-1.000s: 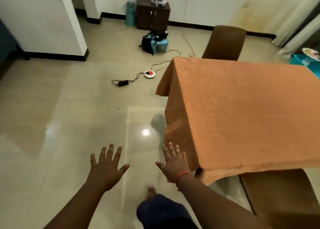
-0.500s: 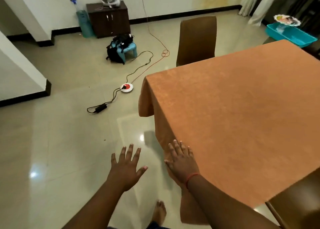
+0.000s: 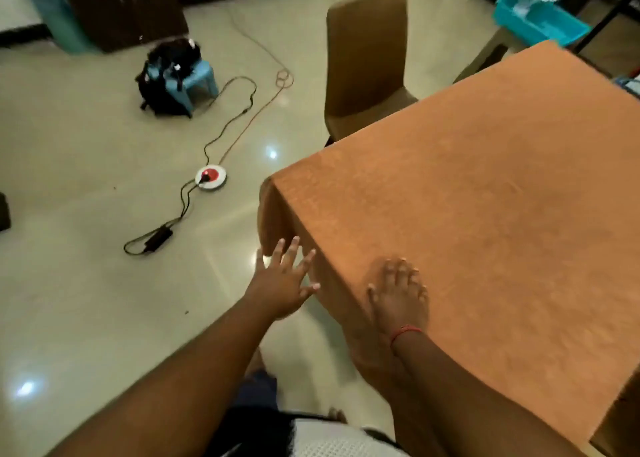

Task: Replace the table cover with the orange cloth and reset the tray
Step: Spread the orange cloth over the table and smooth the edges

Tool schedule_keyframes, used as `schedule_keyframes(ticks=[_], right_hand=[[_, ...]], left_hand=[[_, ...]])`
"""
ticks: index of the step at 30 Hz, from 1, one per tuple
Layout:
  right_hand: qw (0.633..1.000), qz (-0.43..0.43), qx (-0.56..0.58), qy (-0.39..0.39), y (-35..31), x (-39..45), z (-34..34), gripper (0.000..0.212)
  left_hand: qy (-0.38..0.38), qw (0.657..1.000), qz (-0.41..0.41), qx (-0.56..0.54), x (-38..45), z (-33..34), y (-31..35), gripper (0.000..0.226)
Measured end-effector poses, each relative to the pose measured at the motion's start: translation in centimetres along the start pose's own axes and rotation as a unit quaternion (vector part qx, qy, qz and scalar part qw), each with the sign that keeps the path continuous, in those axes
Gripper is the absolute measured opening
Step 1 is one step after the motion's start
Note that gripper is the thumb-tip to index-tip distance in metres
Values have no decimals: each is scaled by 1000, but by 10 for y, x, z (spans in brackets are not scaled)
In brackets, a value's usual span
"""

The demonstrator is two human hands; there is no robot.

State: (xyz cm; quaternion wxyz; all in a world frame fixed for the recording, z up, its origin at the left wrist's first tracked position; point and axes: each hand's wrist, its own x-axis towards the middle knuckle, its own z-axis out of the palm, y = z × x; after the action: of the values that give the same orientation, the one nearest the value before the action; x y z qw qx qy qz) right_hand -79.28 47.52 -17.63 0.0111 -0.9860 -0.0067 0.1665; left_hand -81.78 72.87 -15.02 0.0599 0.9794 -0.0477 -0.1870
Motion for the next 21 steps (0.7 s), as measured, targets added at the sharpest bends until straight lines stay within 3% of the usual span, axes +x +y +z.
schedule_keyframes(ticks=[3,11,16,21], right_hand=[[998,61,17,-27,-5,4,10,70],[988,126,24,-83,-26,5,-2,74],[982,170,34,-76,-37,17,-10,70],[984,160,71,-37,-36,67,-16,62]], left_hand=[[10,997,72,17,46,-9,-29,67],[29,977,197,73,128,-22,-68,63],[-1,972,213,101,169,-48,-63,61],[-26,976,191,103,209,-55,-79,71]])
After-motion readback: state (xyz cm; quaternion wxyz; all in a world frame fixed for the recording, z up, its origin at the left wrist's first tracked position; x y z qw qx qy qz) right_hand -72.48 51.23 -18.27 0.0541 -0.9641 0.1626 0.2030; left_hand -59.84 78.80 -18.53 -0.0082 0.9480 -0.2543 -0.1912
